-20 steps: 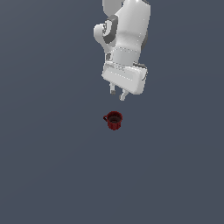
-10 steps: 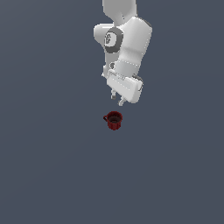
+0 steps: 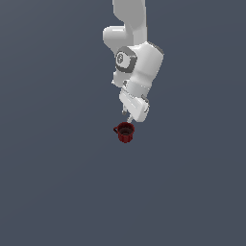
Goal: Pick up the object and move it to a goal position.
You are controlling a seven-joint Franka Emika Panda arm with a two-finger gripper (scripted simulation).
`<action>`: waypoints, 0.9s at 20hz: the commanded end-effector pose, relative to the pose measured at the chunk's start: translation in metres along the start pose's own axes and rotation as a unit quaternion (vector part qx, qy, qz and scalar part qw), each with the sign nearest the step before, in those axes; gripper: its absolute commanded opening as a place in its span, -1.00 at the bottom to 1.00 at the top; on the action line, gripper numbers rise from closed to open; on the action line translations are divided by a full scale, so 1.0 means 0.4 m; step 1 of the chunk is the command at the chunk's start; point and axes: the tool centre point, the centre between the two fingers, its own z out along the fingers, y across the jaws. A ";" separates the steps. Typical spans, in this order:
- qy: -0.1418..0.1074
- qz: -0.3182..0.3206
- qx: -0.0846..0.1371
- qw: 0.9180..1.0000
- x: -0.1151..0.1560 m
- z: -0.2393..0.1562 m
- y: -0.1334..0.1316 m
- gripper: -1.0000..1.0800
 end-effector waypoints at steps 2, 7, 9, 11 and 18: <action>0.001 0.018 -0.017 1.000 -0.028 0.049 0.040 0.23; -0.001 0.039 -0.038 0.999 -0.061 0.103 0.091 0.23; -0.002 0.045 -0.044 0.998 -0.071 0.120 0.107 0.23; -0.002 0.050 -0.050 0.997 -0.080 0.133 0.121 0.23; -0.004 0.060 -0.059 0.996 -0.096 0.156 0.145 0.23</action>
